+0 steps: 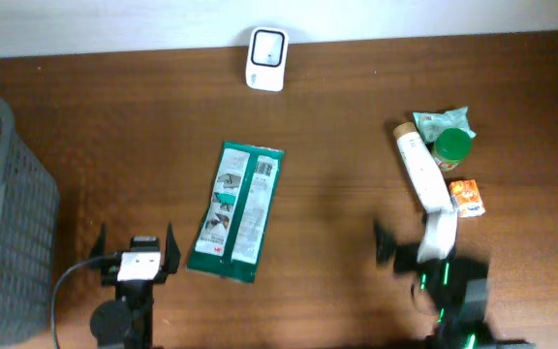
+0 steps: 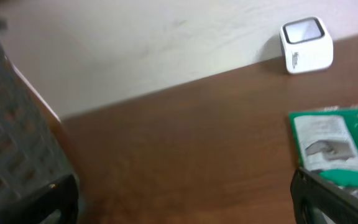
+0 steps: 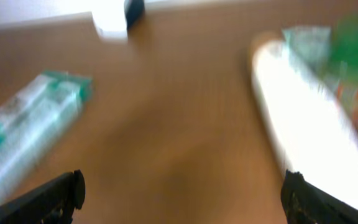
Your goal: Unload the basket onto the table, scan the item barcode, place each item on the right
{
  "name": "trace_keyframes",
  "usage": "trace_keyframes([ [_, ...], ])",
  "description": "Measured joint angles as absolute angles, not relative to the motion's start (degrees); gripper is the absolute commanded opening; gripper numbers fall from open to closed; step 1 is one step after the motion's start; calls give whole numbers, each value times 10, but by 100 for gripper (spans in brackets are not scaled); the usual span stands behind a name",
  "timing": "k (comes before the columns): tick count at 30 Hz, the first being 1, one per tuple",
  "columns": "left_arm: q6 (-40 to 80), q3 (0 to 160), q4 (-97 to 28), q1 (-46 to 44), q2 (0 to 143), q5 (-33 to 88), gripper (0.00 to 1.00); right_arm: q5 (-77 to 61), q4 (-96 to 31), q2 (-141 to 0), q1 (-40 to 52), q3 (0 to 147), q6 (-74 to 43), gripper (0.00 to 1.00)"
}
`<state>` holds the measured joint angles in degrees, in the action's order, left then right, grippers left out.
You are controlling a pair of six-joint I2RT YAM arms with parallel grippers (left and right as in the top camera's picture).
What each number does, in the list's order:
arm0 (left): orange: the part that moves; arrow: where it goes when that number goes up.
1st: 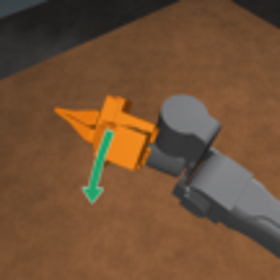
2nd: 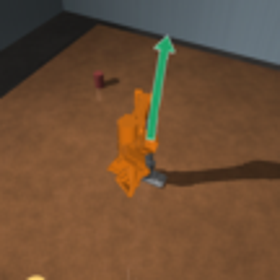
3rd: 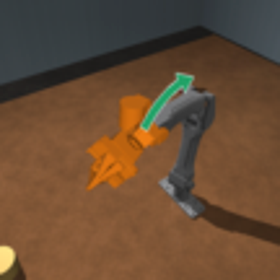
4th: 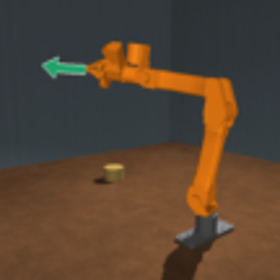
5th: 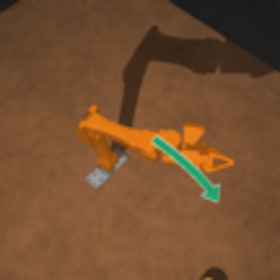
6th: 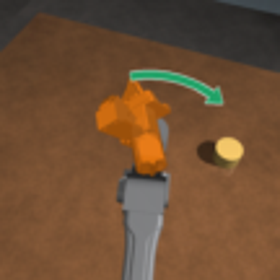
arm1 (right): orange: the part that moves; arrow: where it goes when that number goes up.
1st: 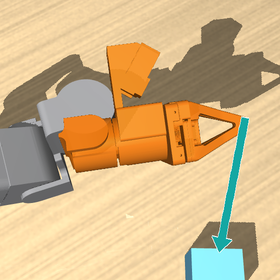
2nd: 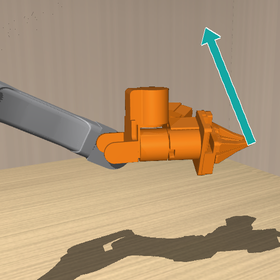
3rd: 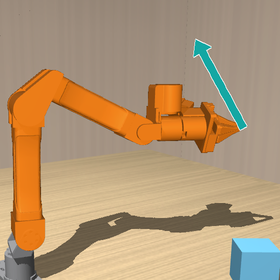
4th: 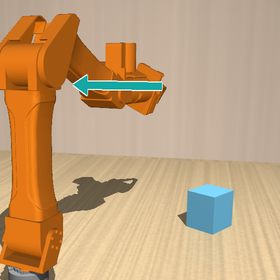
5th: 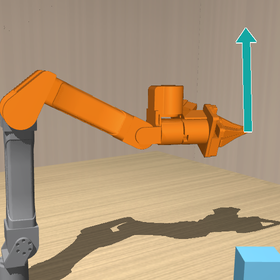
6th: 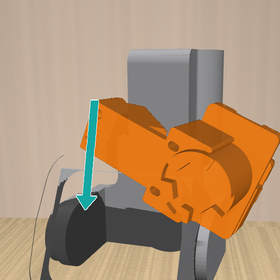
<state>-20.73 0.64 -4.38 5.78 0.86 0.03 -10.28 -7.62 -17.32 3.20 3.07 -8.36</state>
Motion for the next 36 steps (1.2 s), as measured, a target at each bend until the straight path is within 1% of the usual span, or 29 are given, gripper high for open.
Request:
trace_keyframes([
  [1, -239, 10, -40, 58, 10, 3, 99, -87, -28, -31, 37, 20, -89, 98],
  [2, -253, 11, -43, 59, 9, 2, 100, -83, -27, -7, 37, 23, -91, 98],
  [8, -283, 10, -48, 59, 9, 6, 99, -74, -38, -7, 37, 8, -93, 99],
  [36, -285, 10, -48, 59, 9, 6, 99, -73, -38, -7, 37, 8, -93, 99],
])
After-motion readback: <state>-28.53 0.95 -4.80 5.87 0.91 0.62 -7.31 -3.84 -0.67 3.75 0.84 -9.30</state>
